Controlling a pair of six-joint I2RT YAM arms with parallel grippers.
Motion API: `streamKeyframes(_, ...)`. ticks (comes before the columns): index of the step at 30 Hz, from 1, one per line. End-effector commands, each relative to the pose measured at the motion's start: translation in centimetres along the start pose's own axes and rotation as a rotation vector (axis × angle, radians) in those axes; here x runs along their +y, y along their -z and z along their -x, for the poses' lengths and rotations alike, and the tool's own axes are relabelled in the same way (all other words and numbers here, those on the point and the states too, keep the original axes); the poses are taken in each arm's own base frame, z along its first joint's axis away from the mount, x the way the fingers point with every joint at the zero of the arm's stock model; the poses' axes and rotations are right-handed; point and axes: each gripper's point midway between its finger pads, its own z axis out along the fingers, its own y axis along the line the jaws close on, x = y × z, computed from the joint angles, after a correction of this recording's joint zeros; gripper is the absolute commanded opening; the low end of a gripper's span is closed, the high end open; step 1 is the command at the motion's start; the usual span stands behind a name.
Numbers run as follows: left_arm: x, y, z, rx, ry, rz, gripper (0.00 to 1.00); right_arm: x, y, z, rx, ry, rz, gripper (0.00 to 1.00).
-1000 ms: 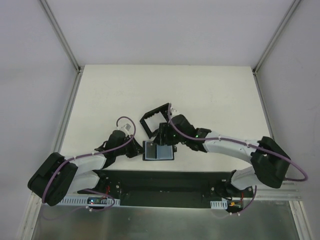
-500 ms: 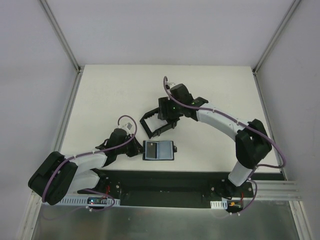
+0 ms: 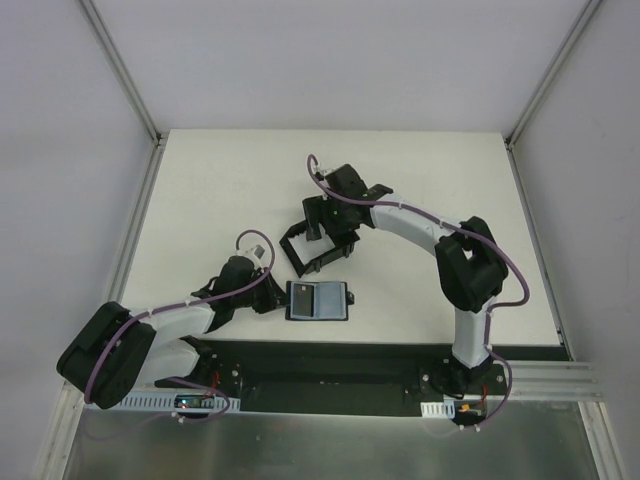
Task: Put the credit cards into the card holder
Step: Pick up the credit card from the storage box.
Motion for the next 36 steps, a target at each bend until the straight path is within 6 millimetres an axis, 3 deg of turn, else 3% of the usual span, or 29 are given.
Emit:
streamKeyframes(1,3.2,0.1,-1.4,0.039,-0.018,0.127,0.00,0.1,-0.6,0.4,0.024,0.007,0.018,0.89)
streamKeyframes(7,3.3,0.1,-1.4,0.040,-0.020,0.132,0.00,0.8,-1.7,-0.9,0.089,-0.021,0.078,0.91)
streamKeyframes(14,3.3,0.1,-1.4,0.044,-0.020,0.129,0.00,1.5,-1.0,-0.5,0.088,-0.046,0.126,0.89)
streamKeyframes(20,3.3,0.1,-1.5,0.051,-0.024,0.131,0.00,1.8,-0.1,0.5,0.057,-0.100,0.187,0.76)
streamKeyframes(22,3.3,0.1,-1.5,0.048,-0.025,0.130,0.00,1.8,0.2,0.9,0.046,-0.114,0.206,0.67)
streamKeyframes(27,3.3,0.0,-1.5,0.051,-0.025,0.133,0.00,1.7,0.9,1.6,0.024,-0.137,0.231,0.63)
streamKeyframes(34,3.3,0.0,-1.5,0.054,-0.024,0.134,0.00,1.4,1.0,1.4,0.032,-0.149,0.238,0.42)
streamKeyframes(36,3.4,-0.1,-1.5,0.056,-0.027,0.134,0.00,1.4,1.1,1.5,0.027,-0.148,0.233,0.41)
